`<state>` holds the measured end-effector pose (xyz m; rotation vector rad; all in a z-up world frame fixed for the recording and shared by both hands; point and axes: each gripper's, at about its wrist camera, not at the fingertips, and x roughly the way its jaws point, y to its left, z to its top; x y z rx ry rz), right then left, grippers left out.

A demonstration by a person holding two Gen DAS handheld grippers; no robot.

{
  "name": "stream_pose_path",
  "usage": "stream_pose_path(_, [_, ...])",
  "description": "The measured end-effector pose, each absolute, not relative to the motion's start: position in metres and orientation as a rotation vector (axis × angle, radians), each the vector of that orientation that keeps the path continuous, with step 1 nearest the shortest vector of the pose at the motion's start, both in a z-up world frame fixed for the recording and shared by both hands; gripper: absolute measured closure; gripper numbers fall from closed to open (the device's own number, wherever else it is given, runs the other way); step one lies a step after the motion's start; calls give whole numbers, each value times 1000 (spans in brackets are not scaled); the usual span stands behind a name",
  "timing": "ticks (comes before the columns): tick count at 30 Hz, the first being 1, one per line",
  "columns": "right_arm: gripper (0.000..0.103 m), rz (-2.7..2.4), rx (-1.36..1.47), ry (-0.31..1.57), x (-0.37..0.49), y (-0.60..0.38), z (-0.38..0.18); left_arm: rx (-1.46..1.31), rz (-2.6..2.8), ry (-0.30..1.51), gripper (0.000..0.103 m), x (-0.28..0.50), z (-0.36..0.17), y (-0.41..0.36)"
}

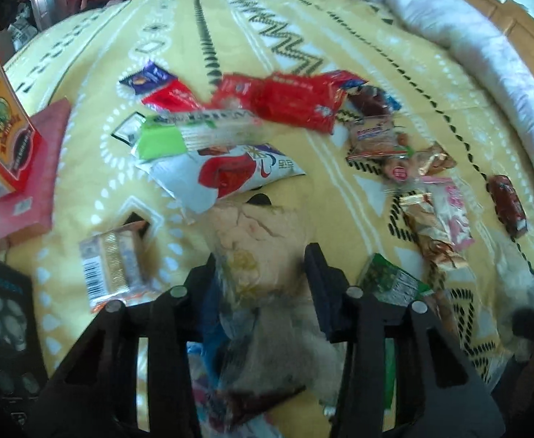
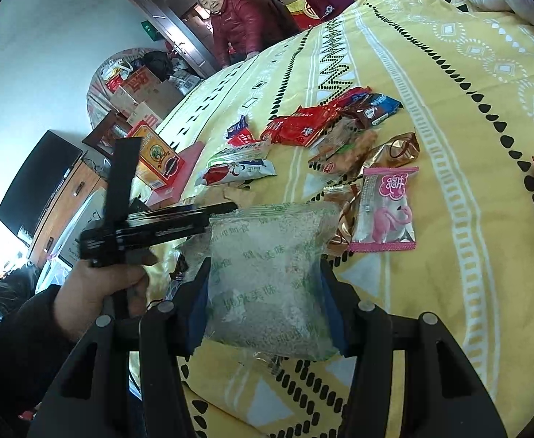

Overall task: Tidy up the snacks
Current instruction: 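Grasp a clear bag of white rice snack with the right gripper while left grasps a thin clear packet, then carry the rice-snack bag and clear packet over the glass bowl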

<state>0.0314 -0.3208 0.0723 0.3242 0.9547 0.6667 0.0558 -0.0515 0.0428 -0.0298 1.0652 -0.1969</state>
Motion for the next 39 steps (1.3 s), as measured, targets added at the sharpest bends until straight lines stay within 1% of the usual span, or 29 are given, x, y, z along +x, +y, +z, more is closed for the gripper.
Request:
stream_pose_path(4, [46, 668, 318, 946, 27, -320, 77, -68, -221, 1062, 64, 48, 47, -44])
stream_pose_path(6, [46, 671, 312, 944, 25, -319, 80, -65, -259, 1100, 63, 51, 43, -47])
stream_pose_path(7, [46, 672, 311, 944, 24, -319, 80, -78, -279, 1131, 61, 56, 38, -49])
stream_pose_path(8, [46, 674, 313, 946, 23, -318, 80, -93, -288, 1168, 57, 62, 31, -49])
stream_pose_path(9, [46, 675, 315, 947, 23, -318, 80, -95, -274, 1180, 42, 65, 27, -49])
stream_pose_path(11, [44, 676, 322, 949, 23, -319, 81, -93, -235, 1194, 22, 65, 22, -48])
stream_pose_path(13, [44, 676, 322, 943, 22, -319, 83, -95, -234, 1207, 22, 65, 13, -47])
stream_pose_path(14, [44, 677, 321, 941, 23, -319, 84, -87, -228, 1198, 23, 63, 12, -48])
stream_pose_path(16, [44, 674, 325, 936, 24, -321, 84, -63, -225, 1178, 41, 59, 16, -52])
stream_pose_path(18, [44, 667, 332, 932, 26, -323, 84, -69, -230, 1123, 84, 55, 24, -52])
stream_pose_path(19, [44, 665, 334, 929, 26, -324, 83, -83, -243, 1113, 89, 56, 27, -52])
stream_pose_path(26, [43, 656, 333, 932, 24, -325, 82, -65, -278, 997, 90, 42, 50, -60])
stream_pose_path(31, [43, 657, 313, 914, 20, -322, 91, -91, -282, 899, 90, 31, 89, -47])
stream_pose_path(35, [43, 663, 259, 875, 20, -310, 113, -109, -243, 821, 90, 15, 130, -24])
stream_pose_path(39, [43, 696, 215, 816, 20, -288, 147, -150, -188, 741, 90, -8, 168, 18])
